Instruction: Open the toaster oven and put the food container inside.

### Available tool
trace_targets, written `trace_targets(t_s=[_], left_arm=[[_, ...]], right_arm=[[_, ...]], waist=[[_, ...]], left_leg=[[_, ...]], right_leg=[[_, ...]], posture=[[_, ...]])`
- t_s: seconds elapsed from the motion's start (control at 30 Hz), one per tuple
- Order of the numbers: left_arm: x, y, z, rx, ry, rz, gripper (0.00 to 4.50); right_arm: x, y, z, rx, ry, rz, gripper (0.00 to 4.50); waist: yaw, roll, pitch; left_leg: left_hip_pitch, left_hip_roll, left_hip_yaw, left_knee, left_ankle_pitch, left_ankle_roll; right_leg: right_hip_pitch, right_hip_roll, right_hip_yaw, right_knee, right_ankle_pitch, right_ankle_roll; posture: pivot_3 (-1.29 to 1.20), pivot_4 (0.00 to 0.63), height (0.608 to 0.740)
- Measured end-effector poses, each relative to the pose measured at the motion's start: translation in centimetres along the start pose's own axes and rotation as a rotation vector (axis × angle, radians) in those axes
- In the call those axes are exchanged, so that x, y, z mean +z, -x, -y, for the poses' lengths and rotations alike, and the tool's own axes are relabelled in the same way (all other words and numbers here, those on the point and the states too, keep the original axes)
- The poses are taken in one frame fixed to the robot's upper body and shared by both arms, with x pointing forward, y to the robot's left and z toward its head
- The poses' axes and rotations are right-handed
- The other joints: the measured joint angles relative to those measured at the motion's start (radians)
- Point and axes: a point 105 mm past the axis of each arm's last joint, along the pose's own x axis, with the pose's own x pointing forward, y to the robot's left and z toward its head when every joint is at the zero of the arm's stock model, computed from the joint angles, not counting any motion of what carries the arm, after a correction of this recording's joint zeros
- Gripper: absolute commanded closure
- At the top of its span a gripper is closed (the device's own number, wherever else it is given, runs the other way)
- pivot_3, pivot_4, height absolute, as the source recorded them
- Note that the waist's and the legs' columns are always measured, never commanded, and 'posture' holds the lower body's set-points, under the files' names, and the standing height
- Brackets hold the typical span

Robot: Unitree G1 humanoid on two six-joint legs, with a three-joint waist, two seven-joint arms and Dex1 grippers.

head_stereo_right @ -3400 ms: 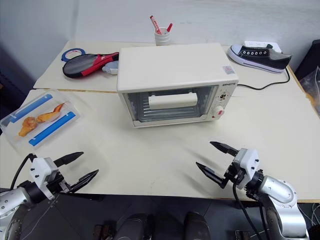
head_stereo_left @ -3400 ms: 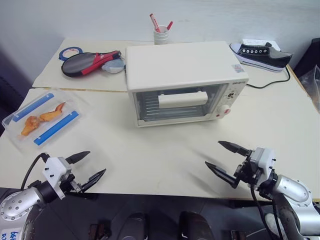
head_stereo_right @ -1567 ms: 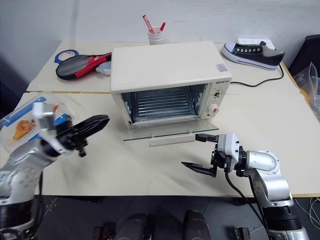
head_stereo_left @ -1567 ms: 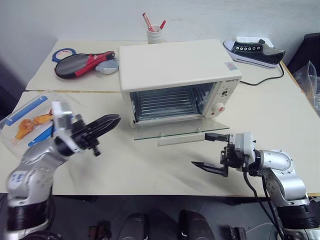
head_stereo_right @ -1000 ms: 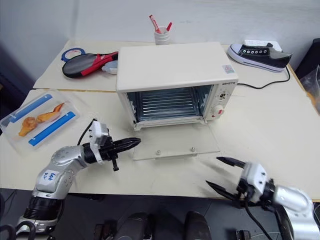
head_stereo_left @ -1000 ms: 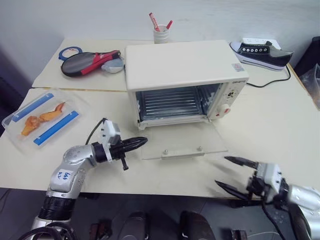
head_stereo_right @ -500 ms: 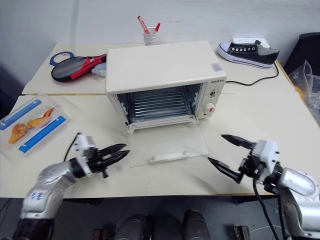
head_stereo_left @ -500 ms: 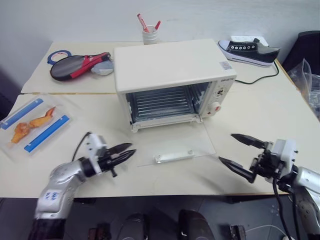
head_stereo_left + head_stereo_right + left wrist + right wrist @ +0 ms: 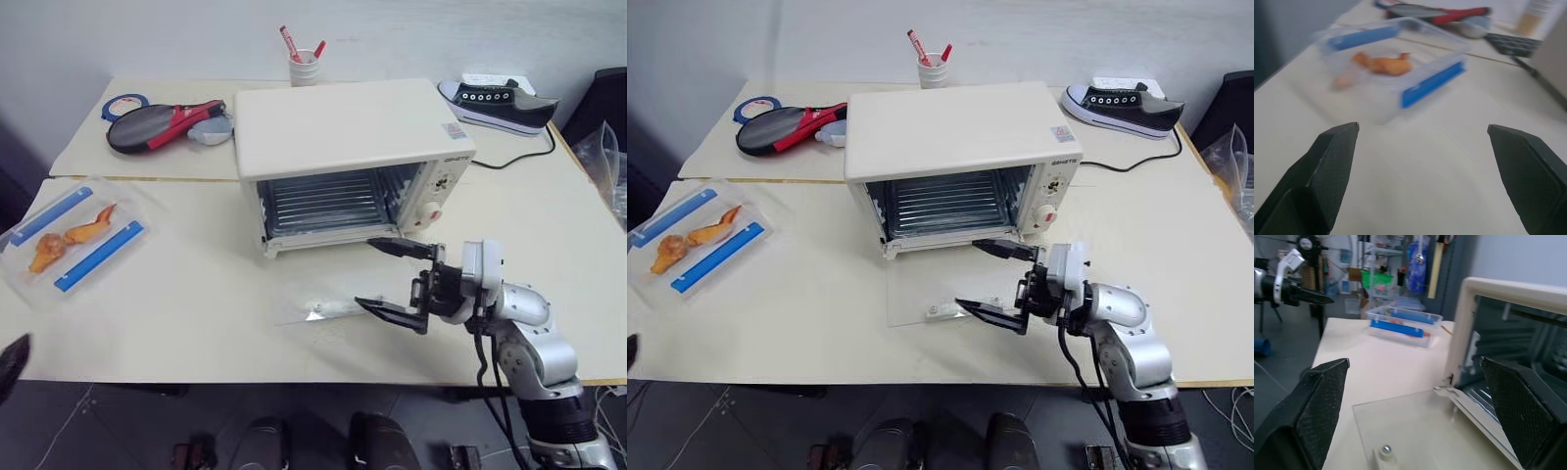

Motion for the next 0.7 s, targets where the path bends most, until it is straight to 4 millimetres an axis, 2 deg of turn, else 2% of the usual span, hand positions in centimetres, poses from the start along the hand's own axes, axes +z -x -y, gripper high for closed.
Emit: trace_targets(t_s=[0.1,0.27,0.47,0.57,0.7], left_arm=[[0.8,-0.8,-0.6,0.050,0.070,-0.008,0.03],[5.6,-5.6,0.4,0.042,0.037,-0.051,0.03],[8.2,-9.2,-2.5,0.267,0.122,-0.199,0.03],[8.3,-10.8,-2.3,0.292,0.144,-0.262,0.03],[6.5,-13.2,-1.7,0.292,0.217,-0.356,0.03]], right_arm=[[-0.1,0.0,-0.1,0.007,0.028,0.000,0.00],[-0.4,0.4,-0.1,0.000,0.027,-0.009,0.00],[-0.6,1.2,0.0,-0.020,0.025,-0.039,0.00],[-0.7,1.3,-0.1,-0.027,0.021,-0.044,0.00],[-1.0,1.4,-0.2,-0.050,0.015,-0.053,0.00]], waist=[[0.006,-0.004,-0.002],[0.007,-0.010,-0.006],[-0.019,-0.012,-0.006],[-0.029,-0.012,-0.006],[-0.037,-0.013,-0.006]], left_leg=[[0.000,0.002,0.000,0.000,0.000,-0.002],[0.001,0.003,0.000,0.000,0.001,-0.004],[-0.002,0.003,0.009,-0.004,0.002,-0.006],[-0.001,0.004,0.015,-0.004,0.002,-0.006],[-0.001,0.004,0.018,-0.004,0.002,-0.006]], right_leg=[[0.000,0.001,0.000,0.003,0.000,-0.001],[-0.002,0.002,0.001,0.005,-0.001,-0.003],[-0.013,0.008,-0.004,0.014,-0.001,-0.003],[-0.014,0.008,-0.005,0.014,-0.001,-0.003],[-0.016,0.008,-0.006,0.015,-0.001,-0.003]], posture=[[0.00,0.150,0.740],[0.00,0.150,0.740],[0.00,0.150,0.740],[0.00,0.150,0.740],[0.00,0.150,0.740]])
